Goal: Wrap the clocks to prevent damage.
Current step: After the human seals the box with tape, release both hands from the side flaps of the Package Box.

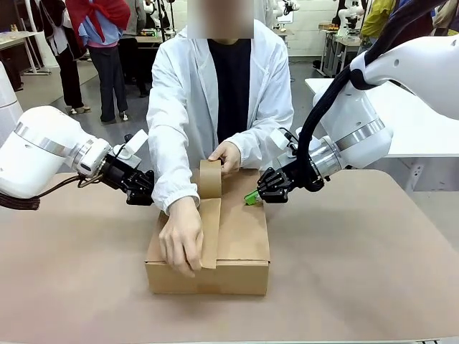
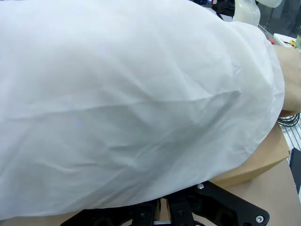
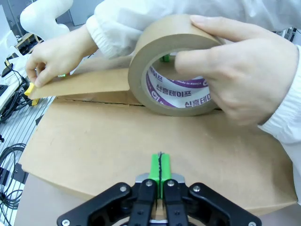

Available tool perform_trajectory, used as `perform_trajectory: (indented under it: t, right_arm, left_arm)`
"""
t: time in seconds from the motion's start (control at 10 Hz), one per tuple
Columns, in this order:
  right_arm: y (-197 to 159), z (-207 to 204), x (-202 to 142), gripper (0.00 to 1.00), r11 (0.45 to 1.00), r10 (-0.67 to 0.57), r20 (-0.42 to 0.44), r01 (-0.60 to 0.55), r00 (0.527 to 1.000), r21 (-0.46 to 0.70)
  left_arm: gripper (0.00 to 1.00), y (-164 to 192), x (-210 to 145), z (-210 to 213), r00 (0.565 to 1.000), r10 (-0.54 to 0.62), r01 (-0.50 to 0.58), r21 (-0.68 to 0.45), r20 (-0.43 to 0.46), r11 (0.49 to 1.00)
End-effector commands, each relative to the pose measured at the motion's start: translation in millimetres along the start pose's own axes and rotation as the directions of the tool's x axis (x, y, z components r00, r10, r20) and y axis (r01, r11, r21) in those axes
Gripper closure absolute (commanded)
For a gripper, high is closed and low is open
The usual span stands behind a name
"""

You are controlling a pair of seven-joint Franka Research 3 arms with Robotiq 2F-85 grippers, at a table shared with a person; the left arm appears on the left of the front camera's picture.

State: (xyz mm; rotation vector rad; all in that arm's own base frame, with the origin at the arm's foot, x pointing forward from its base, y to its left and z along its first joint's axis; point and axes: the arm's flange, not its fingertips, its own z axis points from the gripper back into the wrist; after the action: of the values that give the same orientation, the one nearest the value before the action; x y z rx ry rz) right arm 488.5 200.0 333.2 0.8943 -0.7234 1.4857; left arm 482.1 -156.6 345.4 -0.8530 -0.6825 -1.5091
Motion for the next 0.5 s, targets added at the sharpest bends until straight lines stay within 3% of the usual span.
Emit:
perform_trajectory:
  t: [0.0, 0.4]
  right_arm:
    - [-0.4, -2.7, -3.4, 0.99, 1.000, -0.006, -0.005, 0.006, 1.000, -0.001]
    - [-0.4, -2.7, -3.4, 0.99, 1.000, -0.006, -0.005, 0.006, 1.000, -0.001]
  left_arm:
    - [1.00, -0.2, -1.6, -1.6, 1.000, 0.000, 0.000, 0.000, -0.003, 1.000]
    - [1.00, -0.2, -1.6, -1.6, 1.000, 0.000, 0.000, 0.000, -0.003, 1.000]
